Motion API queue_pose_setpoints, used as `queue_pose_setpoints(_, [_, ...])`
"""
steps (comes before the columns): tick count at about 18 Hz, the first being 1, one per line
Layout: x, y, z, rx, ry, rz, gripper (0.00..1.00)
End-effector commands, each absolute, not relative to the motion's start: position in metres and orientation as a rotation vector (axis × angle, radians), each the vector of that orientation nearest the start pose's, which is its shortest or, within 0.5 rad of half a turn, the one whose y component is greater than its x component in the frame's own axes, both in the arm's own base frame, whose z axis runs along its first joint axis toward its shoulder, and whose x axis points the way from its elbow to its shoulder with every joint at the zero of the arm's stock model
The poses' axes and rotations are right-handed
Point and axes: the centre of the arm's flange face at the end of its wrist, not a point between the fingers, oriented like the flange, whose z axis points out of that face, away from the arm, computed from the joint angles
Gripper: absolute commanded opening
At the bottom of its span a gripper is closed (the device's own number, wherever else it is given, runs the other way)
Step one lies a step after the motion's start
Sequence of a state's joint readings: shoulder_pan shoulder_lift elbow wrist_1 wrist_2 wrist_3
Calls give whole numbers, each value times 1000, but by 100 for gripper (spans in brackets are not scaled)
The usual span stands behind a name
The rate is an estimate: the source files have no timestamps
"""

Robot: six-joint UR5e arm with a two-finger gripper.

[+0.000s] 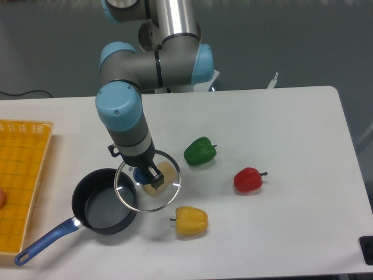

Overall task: Place the lid on the table
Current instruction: 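Carry the glass lid by its blue knob away from the saucepan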

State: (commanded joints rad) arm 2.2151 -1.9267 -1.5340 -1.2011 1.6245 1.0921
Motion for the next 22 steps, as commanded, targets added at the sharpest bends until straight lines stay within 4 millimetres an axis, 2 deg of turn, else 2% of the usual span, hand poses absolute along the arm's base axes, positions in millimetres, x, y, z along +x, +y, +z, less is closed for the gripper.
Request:
queue_pose_setpoints(6, [-286, 567, 351, -3067, 664, 127, 63])
queue_pose_setpoints(17, [-367, 516, 355, -3063, 715, 128, 63])
queue_pose_setpoints(22, [-409, 484, 355, -3062, 732, 126, 63])
